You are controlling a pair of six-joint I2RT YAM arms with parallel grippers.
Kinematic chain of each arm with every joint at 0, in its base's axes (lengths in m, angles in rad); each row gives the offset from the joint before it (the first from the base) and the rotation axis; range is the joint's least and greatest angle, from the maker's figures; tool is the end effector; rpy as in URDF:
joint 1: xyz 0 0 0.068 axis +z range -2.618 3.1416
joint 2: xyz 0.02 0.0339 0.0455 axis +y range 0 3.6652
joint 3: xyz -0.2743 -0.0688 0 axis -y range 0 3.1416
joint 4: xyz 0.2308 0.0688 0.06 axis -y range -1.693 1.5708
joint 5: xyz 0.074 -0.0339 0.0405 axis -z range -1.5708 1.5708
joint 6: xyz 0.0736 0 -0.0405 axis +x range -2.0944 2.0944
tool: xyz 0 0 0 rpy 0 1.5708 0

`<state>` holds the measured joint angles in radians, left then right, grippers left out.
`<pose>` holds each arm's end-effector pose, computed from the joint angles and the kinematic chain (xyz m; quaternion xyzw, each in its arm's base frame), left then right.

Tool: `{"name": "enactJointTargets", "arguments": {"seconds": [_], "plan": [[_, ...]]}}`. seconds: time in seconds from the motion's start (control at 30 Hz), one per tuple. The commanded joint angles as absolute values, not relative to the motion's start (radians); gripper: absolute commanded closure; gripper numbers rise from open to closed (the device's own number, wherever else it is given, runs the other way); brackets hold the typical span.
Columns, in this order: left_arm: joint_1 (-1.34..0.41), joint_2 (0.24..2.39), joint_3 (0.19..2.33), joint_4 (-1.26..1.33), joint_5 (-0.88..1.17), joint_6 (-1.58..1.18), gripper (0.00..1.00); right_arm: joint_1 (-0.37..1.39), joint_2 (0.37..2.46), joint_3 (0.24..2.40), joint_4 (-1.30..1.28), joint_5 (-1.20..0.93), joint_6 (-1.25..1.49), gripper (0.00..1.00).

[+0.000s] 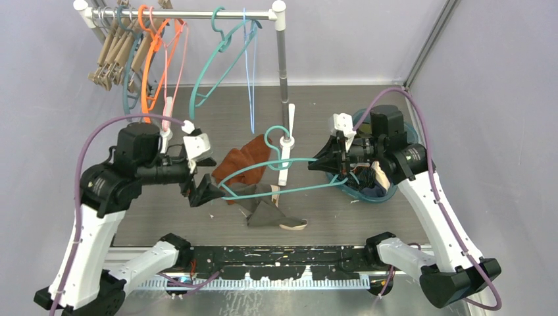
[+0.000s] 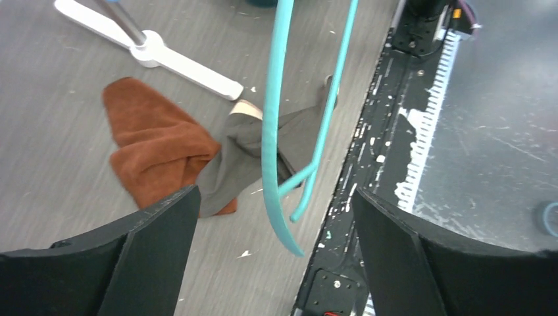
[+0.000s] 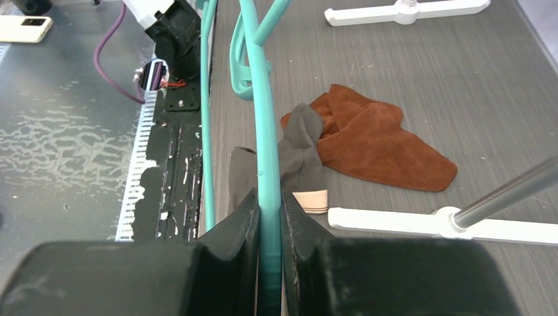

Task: Remove the underwear clipped to the hanger
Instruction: Place the hanger at the clothesline.

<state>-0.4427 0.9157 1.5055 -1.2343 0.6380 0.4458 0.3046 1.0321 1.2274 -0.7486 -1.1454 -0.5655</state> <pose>0.0876 -0.0900 0.4293 0.4916 0.7068 -0.2799 0.4247 0.1543 0.1188 0.3978 -0.5487 0.5544 0.4160 0.4675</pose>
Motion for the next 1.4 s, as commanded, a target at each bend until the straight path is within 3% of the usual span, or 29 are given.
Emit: {"name": "enactJointTargets", "arguments": {"seconds": [0.0,0.33,0.63,0.9,1.13,1.27,1.37], "plan": [[-0.439,0.964,1.458,-1.106,0.784,0.306,0.18,0.352,1.037,1.217,-0.693,-1.183,-0.600,0.99],[-0.439,1.008,1.298,-0.923,0.983,0.121,0.52,0.366,1.000,1.125,-0.570,-1.195,-0.526,0.99],[-0.436,0.949,1.193,-0.862,1.006,0.118,0.69,0.359,0.947,1.091,-0.533,-1.176,-0.487,0.99],[-0.400,0.905,1.169,-0.829,1.023,0.105,0.99,0.346,0.909,1.032,-0.494,-1.166,-0.461,0.97],[-0.347,0.843,1.160,-0.835,1.008,0.134,1.00,0.297,0.869,1.003,-0.439,-1.190,-0.376,0.31],[-0.318,0.823,1.195,-0.928,0.968,0.210,1.00,0.262,0.852,1.006,-0.423,-1.194,-0.334,0.15],[-0.315,0.816,1.228,-1.035,0.904,0.305,1.00,0.238,0.840,1.015,-0.410,-1.191,-0.295,0.10]]}}
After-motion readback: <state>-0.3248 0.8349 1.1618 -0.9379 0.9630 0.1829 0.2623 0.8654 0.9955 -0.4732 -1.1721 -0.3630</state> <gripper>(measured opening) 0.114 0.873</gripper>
